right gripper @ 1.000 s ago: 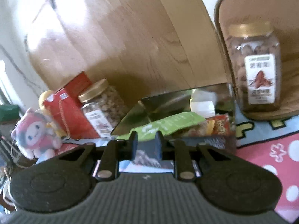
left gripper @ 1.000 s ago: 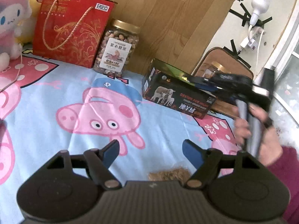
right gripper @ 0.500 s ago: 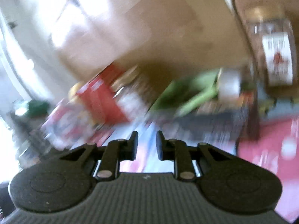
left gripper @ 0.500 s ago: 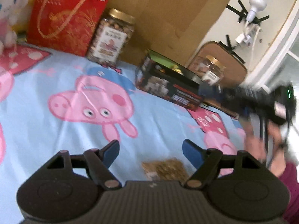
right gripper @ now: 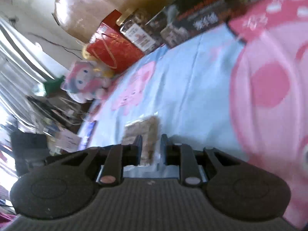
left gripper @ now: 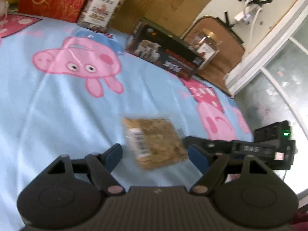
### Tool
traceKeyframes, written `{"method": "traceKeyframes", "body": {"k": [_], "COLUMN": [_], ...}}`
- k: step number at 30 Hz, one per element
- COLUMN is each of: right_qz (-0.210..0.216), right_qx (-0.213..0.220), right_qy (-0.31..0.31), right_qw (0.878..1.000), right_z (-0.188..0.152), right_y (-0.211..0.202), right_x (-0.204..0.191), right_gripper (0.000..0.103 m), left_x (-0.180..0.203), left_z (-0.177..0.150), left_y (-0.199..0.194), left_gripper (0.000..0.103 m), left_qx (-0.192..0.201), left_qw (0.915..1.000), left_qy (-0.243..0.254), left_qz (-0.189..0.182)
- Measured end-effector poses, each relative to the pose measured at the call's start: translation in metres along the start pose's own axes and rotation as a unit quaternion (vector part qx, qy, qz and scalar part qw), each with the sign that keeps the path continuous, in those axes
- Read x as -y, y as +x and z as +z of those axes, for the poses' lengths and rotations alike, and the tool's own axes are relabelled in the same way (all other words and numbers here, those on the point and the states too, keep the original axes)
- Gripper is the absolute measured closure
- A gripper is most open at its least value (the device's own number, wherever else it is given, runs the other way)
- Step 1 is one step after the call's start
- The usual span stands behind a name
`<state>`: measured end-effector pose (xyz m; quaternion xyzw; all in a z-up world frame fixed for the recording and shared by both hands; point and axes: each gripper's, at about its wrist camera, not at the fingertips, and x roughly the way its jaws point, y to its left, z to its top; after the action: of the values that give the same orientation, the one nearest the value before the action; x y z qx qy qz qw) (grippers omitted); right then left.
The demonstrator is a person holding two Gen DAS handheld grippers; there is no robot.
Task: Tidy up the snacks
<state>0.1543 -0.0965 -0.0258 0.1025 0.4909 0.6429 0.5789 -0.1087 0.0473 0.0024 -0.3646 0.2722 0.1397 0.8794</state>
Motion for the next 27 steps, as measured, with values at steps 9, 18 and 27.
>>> {"method": "traceKeyframes", "body": {"k": [9, 18, 27], "right_qz": [0.010, -0.020, -0.017], "right_qx": [0.027, 0.136, 0.180], "right_qy": [-0.012, -0.050, -0.044], "right_qw": [1.000, 0.989, 0.983], "right_z": [0.002, 0.073, 0.148], "right_y": [-0.001, -0.034, -0.033], "right_x": [-0.021, -0.033, -0.019], "right_gripper": [0.090, 0.092, 0.096], "left_x": [0.007, 0.065, 0.070], "left_z": [0.021, 0.116, 0.178], "left_y": [0.004, 0.027, 0.067], "left_gripper": [0.050, 0.053, 0.050], "left_qx": [0.013, 0.067, 0.101], "left_qw": [0.9999, 0.9914, 0.9891], "left_qy": [0.002, 0.100, 0.088], "left_qz": [-0.003, -0.051, -0.060]}}
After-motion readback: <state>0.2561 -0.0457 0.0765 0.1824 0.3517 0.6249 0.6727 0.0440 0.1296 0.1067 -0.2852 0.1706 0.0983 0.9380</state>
